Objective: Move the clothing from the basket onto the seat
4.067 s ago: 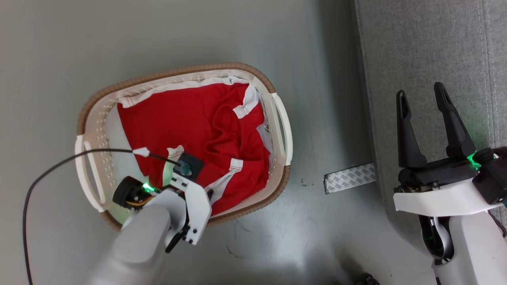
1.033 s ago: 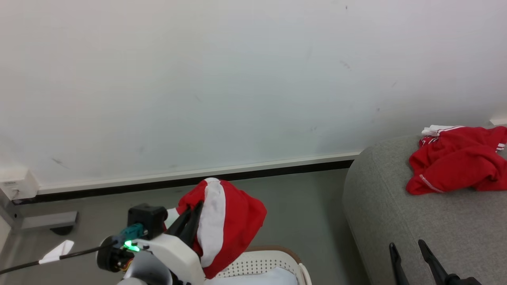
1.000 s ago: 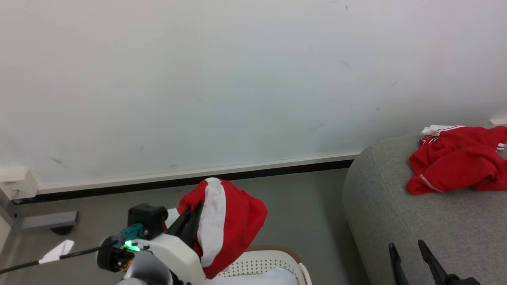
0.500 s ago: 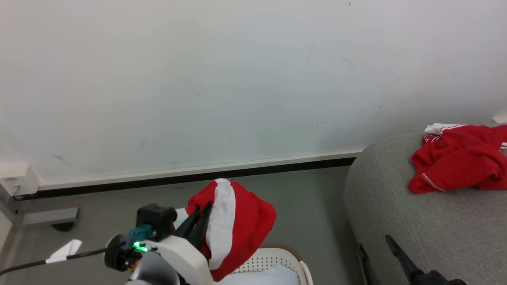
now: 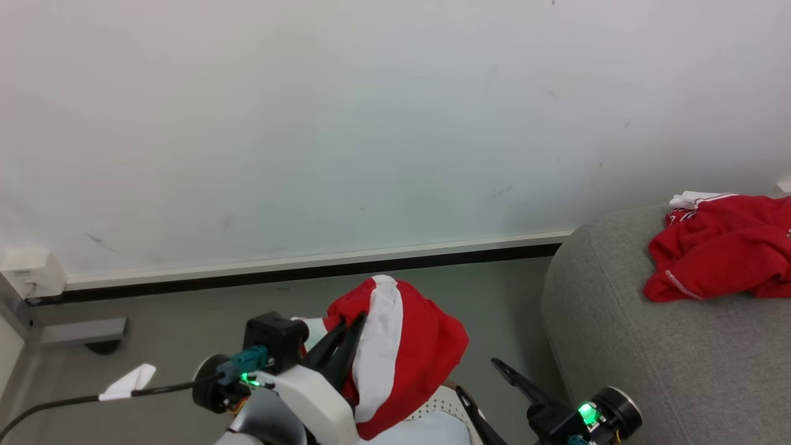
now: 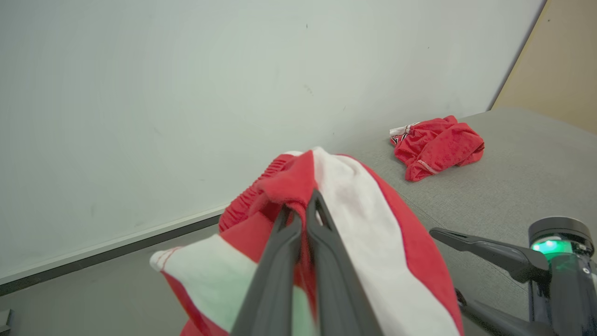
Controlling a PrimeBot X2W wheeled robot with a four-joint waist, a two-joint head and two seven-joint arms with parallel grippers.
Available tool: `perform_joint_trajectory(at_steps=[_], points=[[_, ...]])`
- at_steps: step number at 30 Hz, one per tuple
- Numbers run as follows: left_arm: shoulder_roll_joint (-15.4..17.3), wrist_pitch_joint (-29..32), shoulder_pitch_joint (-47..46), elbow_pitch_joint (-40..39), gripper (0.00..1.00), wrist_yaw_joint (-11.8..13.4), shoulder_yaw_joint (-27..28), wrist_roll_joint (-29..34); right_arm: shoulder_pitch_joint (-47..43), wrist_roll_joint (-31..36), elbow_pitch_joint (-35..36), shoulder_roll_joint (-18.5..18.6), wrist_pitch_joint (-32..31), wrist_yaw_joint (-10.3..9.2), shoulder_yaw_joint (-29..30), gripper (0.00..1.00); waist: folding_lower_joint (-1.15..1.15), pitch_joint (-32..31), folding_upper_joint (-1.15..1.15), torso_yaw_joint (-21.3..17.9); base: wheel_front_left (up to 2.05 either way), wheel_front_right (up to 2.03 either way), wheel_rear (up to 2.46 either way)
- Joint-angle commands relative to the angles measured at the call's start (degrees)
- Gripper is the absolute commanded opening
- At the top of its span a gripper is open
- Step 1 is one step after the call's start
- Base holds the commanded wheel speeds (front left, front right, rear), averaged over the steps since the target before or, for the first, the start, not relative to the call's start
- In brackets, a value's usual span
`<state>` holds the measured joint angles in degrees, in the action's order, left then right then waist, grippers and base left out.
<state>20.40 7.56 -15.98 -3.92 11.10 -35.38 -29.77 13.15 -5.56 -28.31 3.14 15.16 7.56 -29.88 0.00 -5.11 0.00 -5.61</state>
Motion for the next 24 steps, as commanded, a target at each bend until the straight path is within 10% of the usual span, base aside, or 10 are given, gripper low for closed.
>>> perform_joint_trajectory(at_steps=[1, 15, 17, 24], points=[[-0.2, 0.3, -0.6, -0.3, 0.00, -0.3, -0.2, 0.5, 1.9, -0.7, -1.1, 0.2, 0.0, -0.15, -1.2, 1.00, 0.00, 0.1, 0.00, 0.2, 0.00, 0.00, 0.00], [-2.0, 1.7, -1.9, -1.5, 0.00, -1.4, -3.2, 0.2, 11.2, -3.8, -6.5, -0.2, 0.0, -0.15, -9.4, 1.00, 0.00, 0.1, 0.00, 2.2, 0.00, 0.00, 0.00], [-2.2, 1.8, -2.1, -1.3, 0.00, -1.5, -3.4, 0.1, 11.8, -5.9, -6.6, -0.2, 0.0, -0.15, -10.2, 0.00, 0.00, 0.1, 0.00, 2.6, 0.00, 0.00, 0.00], [-2.1, 1.4, -2.3, -0.4, 0.00, -1.3, -3.5, 0.0, 12.8, -10.8, -6.5, -0.2, 0.0, -0.15, -12.0, 0.00, 0.00, 0.4, 0.00, 2.8, 0.00, 0.00, 0.00]])
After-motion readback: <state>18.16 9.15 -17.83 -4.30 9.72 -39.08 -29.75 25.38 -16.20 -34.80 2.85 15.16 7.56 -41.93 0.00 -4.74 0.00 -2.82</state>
